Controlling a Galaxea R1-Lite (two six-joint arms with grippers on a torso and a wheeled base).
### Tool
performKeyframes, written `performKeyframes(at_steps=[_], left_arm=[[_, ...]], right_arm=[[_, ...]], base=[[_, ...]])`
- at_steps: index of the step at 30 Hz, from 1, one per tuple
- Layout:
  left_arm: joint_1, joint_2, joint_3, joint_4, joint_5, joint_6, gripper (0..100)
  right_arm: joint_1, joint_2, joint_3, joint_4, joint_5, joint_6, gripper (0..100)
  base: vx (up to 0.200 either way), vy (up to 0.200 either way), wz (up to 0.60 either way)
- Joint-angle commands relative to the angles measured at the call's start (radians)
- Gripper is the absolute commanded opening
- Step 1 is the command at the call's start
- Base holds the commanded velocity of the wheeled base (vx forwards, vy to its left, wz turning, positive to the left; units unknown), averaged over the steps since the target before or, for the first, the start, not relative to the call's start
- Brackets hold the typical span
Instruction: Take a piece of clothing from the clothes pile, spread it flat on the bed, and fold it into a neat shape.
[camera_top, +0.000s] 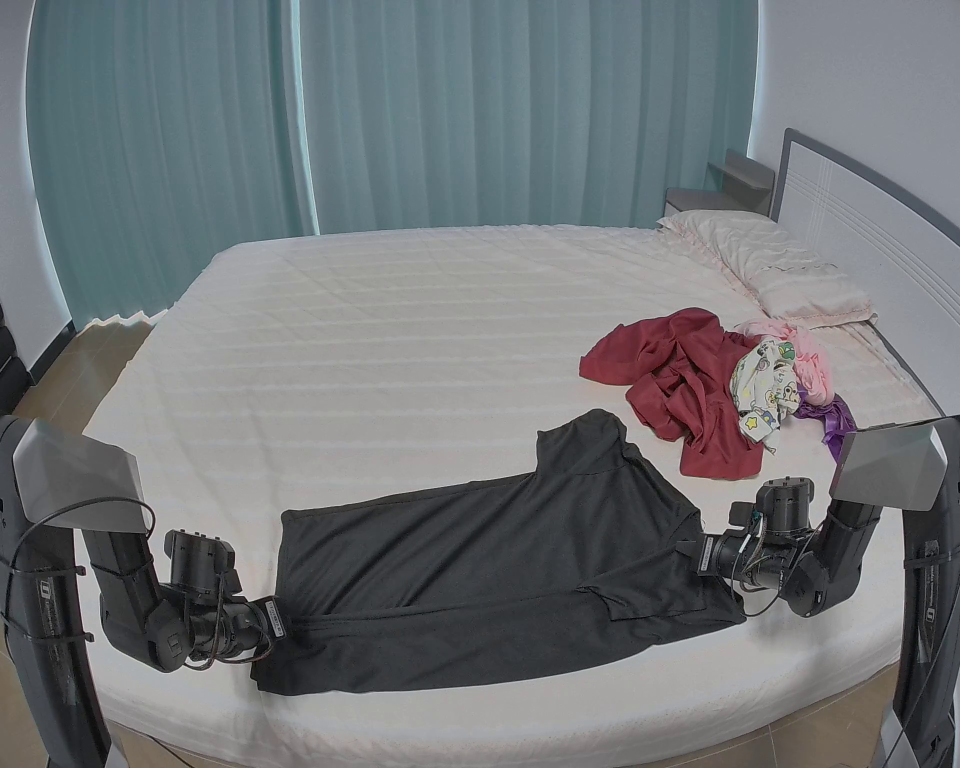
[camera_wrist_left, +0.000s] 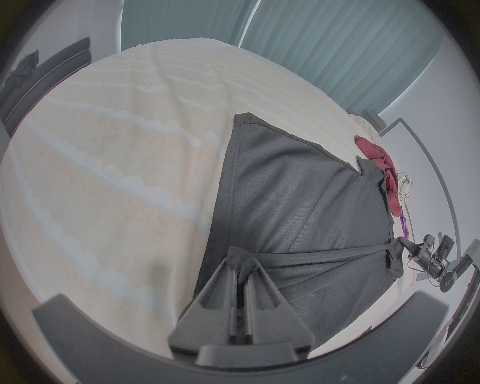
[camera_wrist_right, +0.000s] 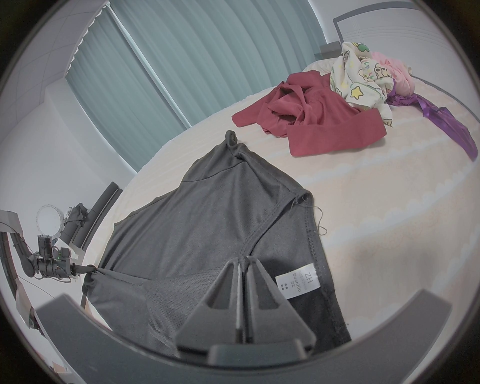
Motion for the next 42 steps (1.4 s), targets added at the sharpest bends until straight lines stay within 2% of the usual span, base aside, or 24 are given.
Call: performKeyframes(at_steps=[1, 2, 12, 15, 18, 20, 29, 38, 42], left_arm=[[-0.002, 0.005, 0.000, 0.000, 0.010, 0.000, 100], [-0.003, 0.006, 0.000, 0.001, 0.016, 0.001, 100], [0.000, 0.003, -0.003, 0.005, 0.018, 0.003, 100], [0.014, -0.018, -0.003, -0.002, 0.018, 0.003, 100], [0.026, -0.087, -0.008, 0.006, 0.013, 0.004, 100], [0.026, -0.112, -0.020, 0.008, 0.012, 0.004, 100], [0.027, -0.112, -0.051, 0.023, 0.019, -0.039, 100], [0.027, -0.110, -0.042, 0.014, 0.018, -0.040, 100], [0.032, -0.109, -0.045, 0.014, 0.013, -0.043, 100]], right_arm=[[0.002, 0.002, -0.009, 0.014, 0.001, 0.000, 0], [0.002, 0.002, -0.014, 0.025, 0.001, 0.000, 100], [-0.031, -0.039, -0.010, 0.022, -0.005, 0.017, 100], [-0.032, -0.073, 0.002, 0.022, -0.029, 0.114, 100], [-0.024, -0.084, 0.028, 0.020, -0.052, 0.250, 100], [-0.021, -0.076, 0.036, 0.020, -0.056, 0.296, 100], [-0.011, -0.081, 0.069, 0.017, -0.055, 0.315, 100], [-0.001, -0.084, 0.082, 0.017, -0.055, 0.316, 100], [0.002, -0.085, 0.082, 0.016, -0.056, 0.316, 100]], base=[[0.000, 0.000, 0.00], [0.000, 0.000, 0.00], [0.000, 0.000, 0.00], [0.000, 0.000, 0.00], [0.000, 0.000, 0.00], [0.000, 0.000, 0.00], [0.000, 0.000, 0.00], [0.200, 0.000, 0.00], [0.000, 0.000, 0.00]])
